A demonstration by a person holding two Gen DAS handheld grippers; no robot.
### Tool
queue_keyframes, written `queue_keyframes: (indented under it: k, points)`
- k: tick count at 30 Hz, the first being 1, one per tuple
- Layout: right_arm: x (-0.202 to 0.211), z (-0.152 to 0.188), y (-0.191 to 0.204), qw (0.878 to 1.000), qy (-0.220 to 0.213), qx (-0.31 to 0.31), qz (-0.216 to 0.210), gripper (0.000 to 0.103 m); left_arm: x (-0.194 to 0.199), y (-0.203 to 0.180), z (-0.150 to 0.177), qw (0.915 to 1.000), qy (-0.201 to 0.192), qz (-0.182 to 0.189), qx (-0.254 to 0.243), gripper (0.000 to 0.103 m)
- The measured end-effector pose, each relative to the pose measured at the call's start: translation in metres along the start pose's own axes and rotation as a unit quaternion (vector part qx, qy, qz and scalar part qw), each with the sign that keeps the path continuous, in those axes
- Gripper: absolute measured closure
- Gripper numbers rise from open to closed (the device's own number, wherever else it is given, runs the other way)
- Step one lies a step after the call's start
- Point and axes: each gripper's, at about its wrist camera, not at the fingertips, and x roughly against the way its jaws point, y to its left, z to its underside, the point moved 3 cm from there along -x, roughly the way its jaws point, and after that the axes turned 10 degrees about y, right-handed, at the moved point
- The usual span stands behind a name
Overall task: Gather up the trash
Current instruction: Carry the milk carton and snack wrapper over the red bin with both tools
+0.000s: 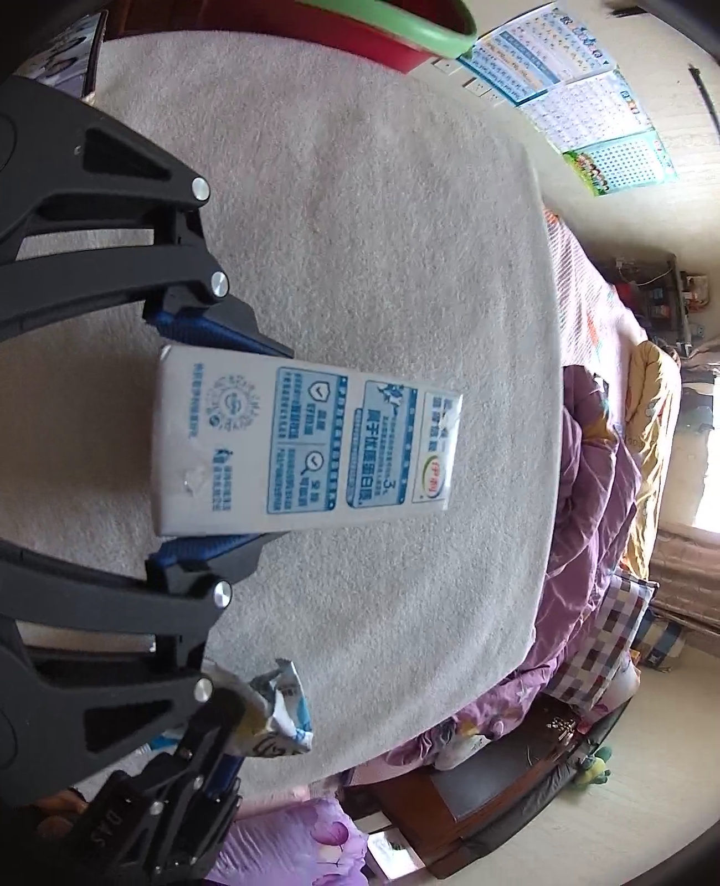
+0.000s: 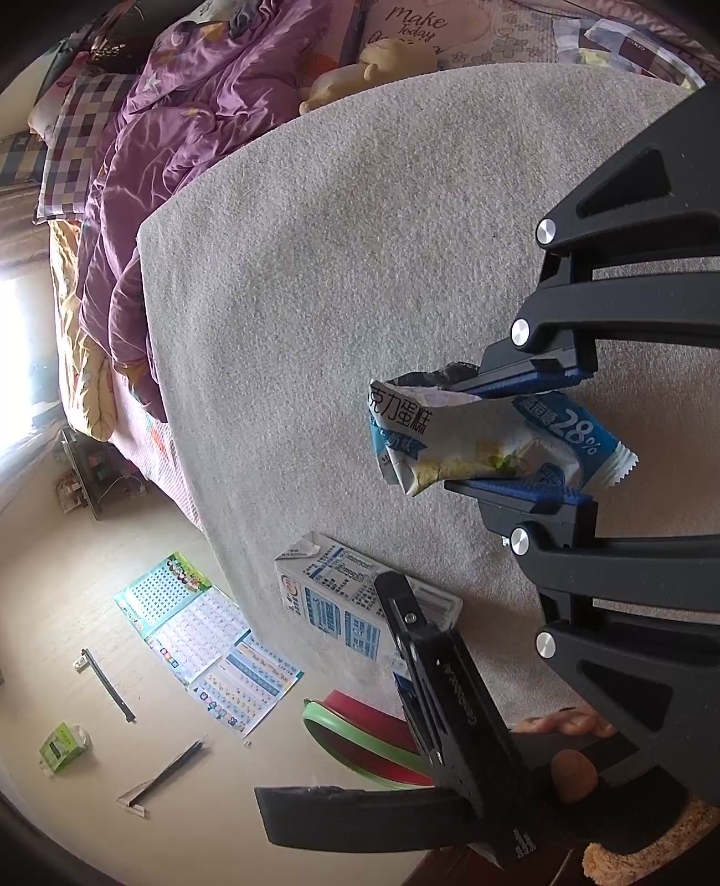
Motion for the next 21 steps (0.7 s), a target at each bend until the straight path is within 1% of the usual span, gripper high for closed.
queue_keyframes:
  k: [4,7,14,21]
  points:
    - [0.0,0.0,0.005,1.0,-0.003,0.003,-0.002,0.075,0.013,0.001,0.003,0.9998,-0.014,-0.012,-0.009,0.052]
    - [-0.001,-0.001,0.012,1.0,-0.004,0.009,-0.005,0.075,0.021,0.005,0.001,0.9996,-0.021,-0.012,-0.013,0.053]
    - [-0.001,-0.002,0.031,1.0,-0.006,0.02,-0.009,0.076,0.045,0.024,0.006,0.9989,-0.045,-0.012,-0.007,0.053]
    - [0.0,-0.006,0.056,0.999,-0.014,0.033,-0.015,0.076,0.059,0.04,0.012,0.9983,-0.057,-0.013,-0.004,0.053]
